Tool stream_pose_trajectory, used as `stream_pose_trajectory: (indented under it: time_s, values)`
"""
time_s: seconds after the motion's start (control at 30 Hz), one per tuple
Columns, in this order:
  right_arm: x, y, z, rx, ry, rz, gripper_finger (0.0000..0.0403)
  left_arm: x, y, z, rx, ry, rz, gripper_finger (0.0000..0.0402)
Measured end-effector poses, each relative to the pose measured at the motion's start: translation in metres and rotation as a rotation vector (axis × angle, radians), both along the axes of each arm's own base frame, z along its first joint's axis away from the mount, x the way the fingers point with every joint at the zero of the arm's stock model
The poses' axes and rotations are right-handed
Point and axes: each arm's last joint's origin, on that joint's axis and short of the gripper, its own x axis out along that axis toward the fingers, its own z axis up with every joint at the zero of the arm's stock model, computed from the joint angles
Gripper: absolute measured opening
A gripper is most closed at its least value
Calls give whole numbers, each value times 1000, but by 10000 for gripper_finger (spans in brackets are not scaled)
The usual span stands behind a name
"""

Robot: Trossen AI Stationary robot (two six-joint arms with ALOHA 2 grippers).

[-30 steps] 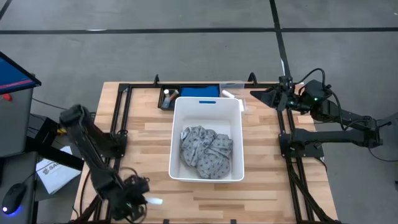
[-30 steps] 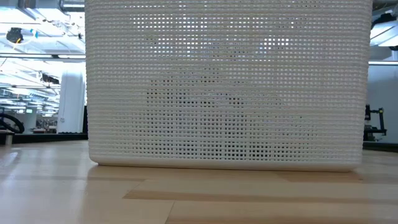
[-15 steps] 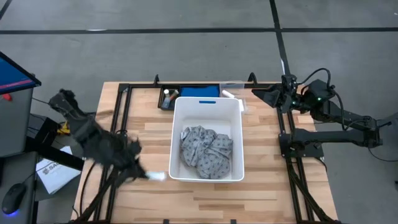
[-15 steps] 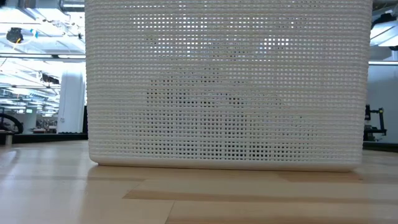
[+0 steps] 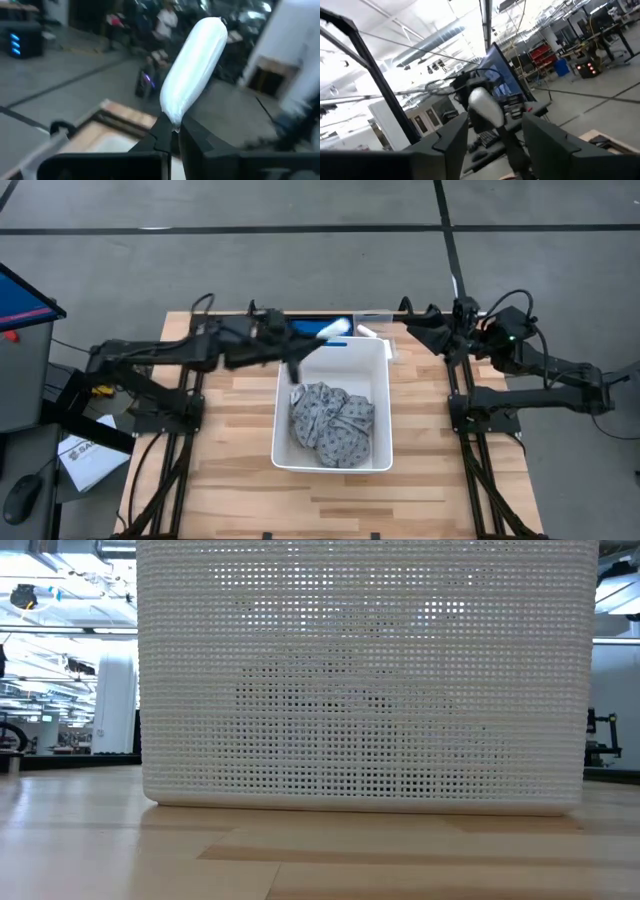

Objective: Pick & place medical supplies in basket/bin
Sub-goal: Put the white bandage into the transparent bin

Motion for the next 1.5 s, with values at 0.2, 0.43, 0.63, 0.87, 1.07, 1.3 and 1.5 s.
stream_pose_trajectory:
  time_s: [0.2,0.43,0.63,0.87,1.07,1.3,1.5]
  values:
    - [12,0,1,-118,-6,-22,206,49,19,-10,-30,-82,4,6]
    - [33,-8,1,-199,53,-61,221,76,23,-7,-50,-95,-7,6]
    - [51,-13,1,-226,89,-72,220,77,26,-5,-51,-105,3,6]
    - [75,-18,7,-252,112,-33,219,75,26,-3,-50,-112,7,6]
    - [89,-22,17,-281,109,-32,215,75,26,-4,-51,-102,8,6]
    - [87,-24,22,-296,105,-50,156,75,26,-5,-67,-91,8,7]
    - [83,-23,21,-288,128,-44,63,75,25,-6,-95,-97,-3,31]
